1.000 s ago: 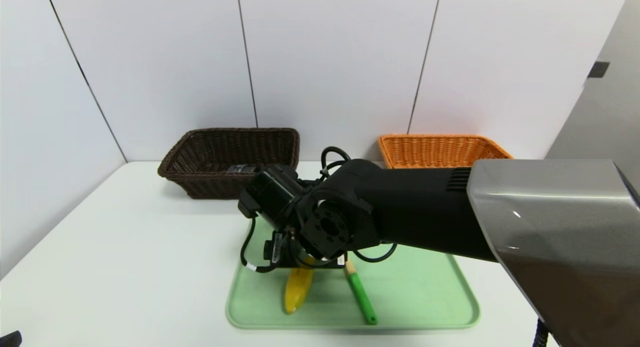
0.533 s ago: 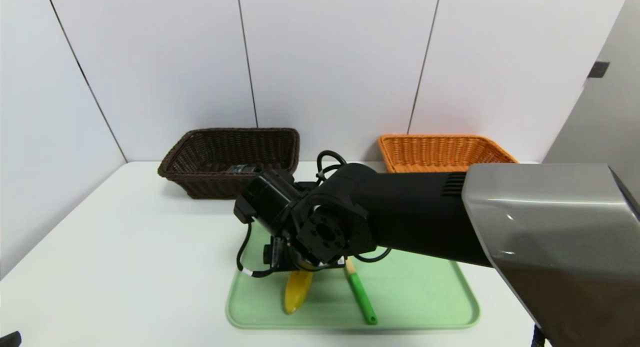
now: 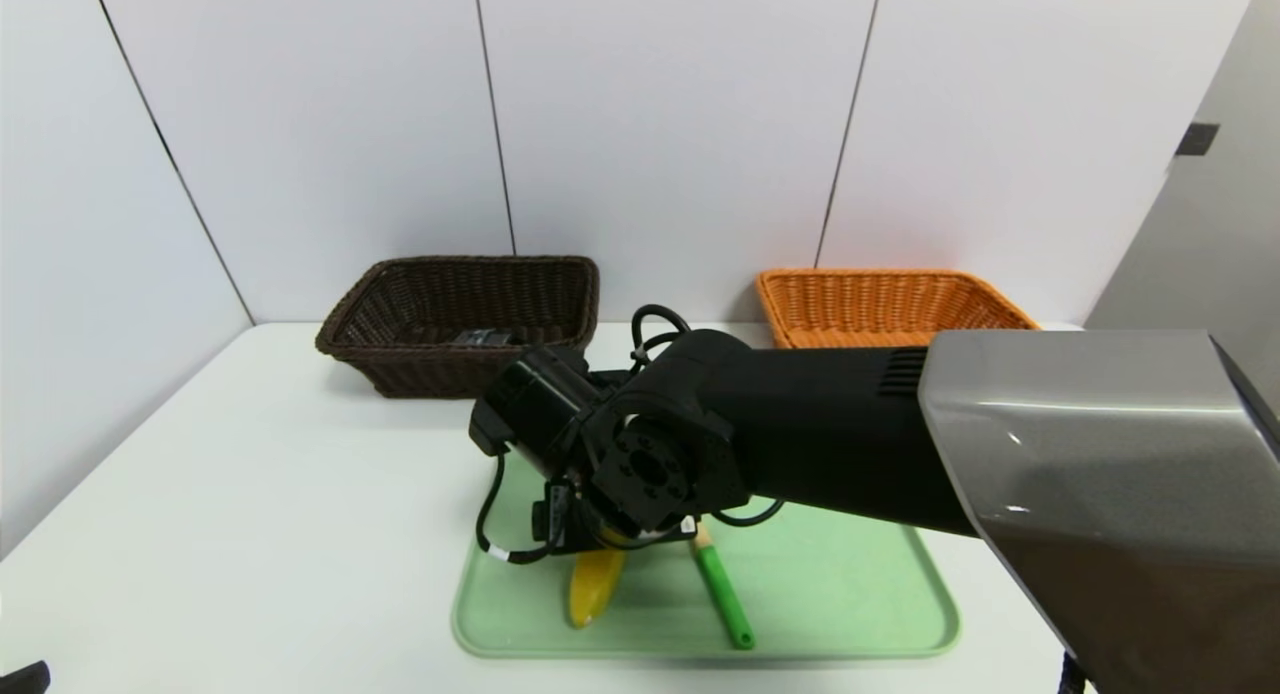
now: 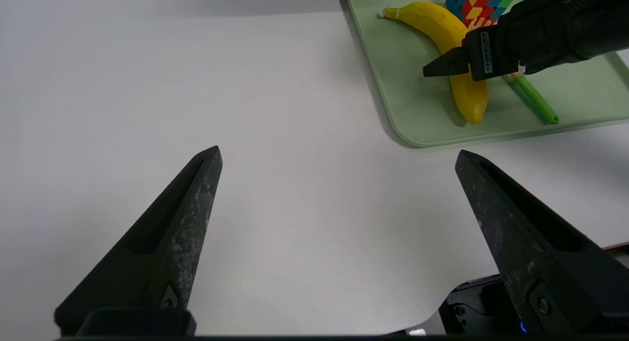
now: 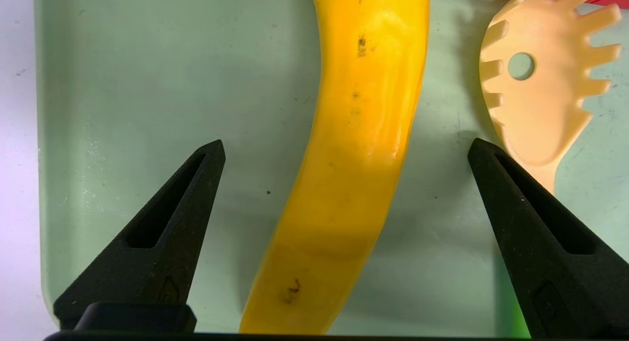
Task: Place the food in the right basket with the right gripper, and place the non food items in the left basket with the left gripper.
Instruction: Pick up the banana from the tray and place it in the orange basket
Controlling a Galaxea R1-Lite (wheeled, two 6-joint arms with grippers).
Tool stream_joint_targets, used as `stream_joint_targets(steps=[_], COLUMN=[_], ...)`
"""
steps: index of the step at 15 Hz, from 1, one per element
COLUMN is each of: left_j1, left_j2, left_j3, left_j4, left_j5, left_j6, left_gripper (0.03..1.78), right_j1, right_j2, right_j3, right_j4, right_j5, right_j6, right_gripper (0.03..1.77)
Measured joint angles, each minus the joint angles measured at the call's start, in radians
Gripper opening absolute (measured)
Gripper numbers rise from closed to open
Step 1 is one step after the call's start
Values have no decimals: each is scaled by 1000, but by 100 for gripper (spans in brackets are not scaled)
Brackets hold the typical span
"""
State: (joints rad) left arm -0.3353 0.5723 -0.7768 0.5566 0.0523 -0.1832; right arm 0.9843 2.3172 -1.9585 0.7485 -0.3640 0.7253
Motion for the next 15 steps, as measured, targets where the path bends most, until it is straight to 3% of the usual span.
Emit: stream_joint_targets(steps=[15], left_j1=[0], left_j2=[24], left_j3=[2], left_j4=[-11], left_j5=[-2], left_j6=[-3], left_gripper=[169], right_j1=[-4], right_j2=[9], right_j3=[0], right_j4=[-10], right_j5=[-6], right_j6=[-30], right_gripper=[170])
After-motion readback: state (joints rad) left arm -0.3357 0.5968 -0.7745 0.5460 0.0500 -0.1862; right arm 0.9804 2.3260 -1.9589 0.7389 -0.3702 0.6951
